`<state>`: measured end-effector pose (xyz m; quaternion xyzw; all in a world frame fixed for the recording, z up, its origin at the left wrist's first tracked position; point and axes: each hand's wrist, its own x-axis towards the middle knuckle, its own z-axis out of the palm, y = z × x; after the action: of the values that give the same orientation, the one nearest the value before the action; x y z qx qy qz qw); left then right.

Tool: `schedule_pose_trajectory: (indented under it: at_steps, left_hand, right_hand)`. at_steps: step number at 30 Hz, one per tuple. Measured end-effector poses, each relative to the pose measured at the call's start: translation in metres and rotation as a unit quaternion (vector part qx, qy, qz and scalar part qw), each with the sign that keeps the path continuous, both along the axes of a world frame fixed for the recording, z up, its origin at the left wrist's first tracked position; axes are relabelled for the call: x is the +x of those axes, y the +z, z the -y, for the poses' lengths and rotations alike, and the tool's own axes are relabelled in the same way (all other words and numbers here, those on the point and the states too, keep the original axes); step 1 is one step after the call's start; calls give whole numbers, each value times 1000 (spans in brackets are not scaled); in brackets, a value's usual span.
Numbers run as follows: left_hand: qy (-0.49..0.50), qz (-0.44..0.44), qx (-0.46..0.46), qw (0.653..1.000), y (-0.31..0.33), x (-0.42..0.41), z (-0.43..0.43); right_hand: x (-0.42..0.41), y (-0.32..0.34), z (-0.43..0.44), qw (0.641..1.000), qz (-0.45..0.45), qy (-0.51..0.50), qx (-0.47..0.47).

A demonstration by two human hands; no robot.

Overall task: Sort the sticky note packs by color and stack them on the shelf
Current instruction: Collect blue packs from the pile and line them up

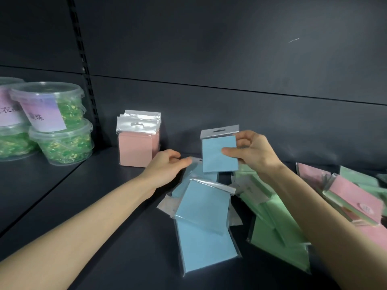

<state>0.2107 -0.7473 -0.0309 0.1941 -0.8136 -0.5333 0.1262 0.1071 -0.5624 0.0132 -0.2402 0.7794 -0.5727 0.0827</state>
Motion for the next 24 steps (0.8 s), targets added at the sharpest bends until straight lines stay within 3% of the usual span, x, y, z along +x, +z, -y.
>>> schedule_pose_trajectory:
  at_steps: [6,10,15,19,24]
  left_hand:
    - [-36,52,-74,995,1,-24,-3]
    - [-33,60,-75,995,1,-36,-4]
    - [-10,3,-44,999,4,-36,-3]
    - [3,-75,-12,997,8,-31,4]
    - [-23,-125,69,990,16,-25,11]
  right_hand:
    - [-10,-7,-2,996,-57,-60,14]
    - [-14,-8,-5,996,-59,-62,15]
    - [-15,-13,-5,997,-43,-54,20]
    - [-12,-8,-5,999,-11,-22,-33]
    - [-6,-6,1,1000,-8,21,-20]
